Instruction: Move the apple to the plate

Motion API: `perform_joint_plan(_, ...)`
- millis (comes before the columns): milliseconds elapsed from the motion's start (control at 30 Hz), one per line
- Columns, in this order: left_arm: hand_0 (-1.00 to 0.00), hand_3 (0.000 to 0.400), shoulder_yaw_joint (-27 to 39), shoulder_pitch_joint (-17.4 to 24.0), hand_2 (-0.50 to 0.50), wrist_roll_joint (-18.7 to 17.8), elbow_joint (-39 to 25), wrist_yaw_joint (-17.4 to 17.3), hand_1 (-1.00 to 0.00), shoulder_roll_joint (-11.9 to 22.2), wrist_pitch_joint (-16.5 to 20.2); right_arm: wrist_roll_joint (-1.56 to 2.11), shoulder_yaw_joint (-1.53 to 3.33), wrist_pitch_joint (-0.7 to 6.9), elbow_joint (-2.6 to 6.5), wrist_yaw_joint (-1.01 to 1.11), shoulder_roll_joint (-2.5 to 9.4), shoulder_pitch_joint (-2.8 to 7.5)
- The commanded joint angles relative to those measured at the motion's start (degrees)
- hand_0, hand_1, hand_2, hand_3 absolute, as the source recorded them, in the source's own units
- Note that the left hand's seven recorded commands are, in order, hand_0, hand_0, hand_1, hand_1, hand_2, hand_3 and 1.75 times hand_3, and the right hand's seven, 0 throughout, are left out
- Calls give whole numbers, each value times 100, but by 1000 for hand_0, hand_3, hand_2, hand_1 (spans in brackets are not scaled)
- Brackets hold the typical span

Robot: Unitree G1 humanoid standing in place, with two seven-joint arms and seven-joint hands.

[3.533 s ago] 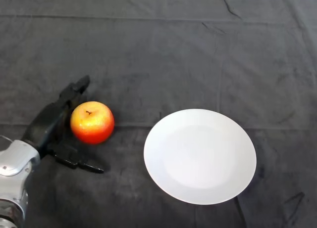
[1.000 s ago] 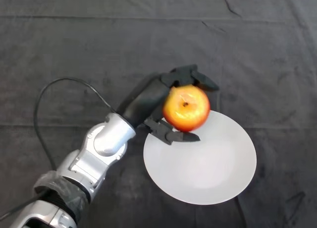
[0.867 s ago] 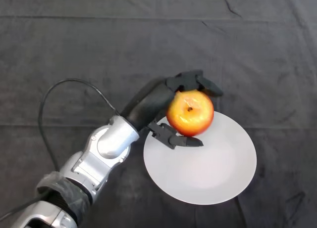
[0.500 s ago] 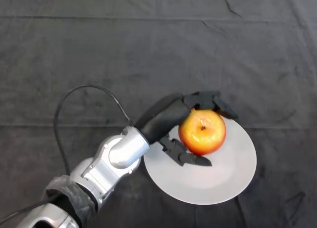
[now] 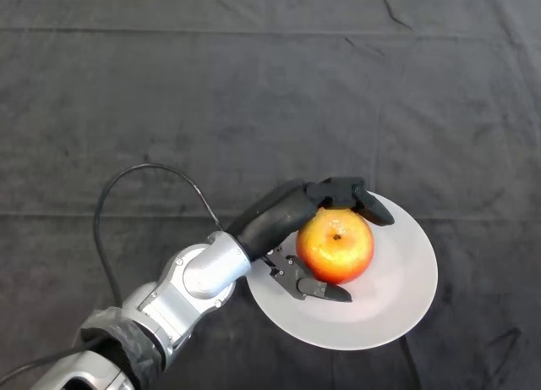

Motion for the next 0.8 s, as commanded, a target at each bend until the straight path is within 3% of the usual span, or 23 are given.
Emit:
perform_joint_plan(33, -1000, 400, -311, -172, -396, -17, 387, -141, -208, 108, 97, 48, -63, 45, -56, 31, -41, 129)
perform_joint_plan(100, -973, 389, -331, -194, -486, -47, 449, -177, 0, 105, 121, 47, -63, 44, -52, 31, -41, 126)
perform_joint_plan(233, -498, 199, -362, -230, -249, -107, 536, -228, 0, 94, 171, 46, -62, 41, -44, 30, -40, 122)
perform_joint_plan(300, -94, 38, -371, -245, -47, -140, 568, -250, 0, 90, 193, 45, -62, 39, -40, 29, -40, 120)
perform_joint_plan(333, -27, 11, -374, -250, -14, -154, 579, -258, 0, 89, 202, 45, -61, 38, -38, 29, -40, 119)
perform_joint_plan(800, 0, 0, -392, -283, 0, -341, 577, -300, 0, 86, 273, 42, -59, 28, -18, 26, -39, 110)
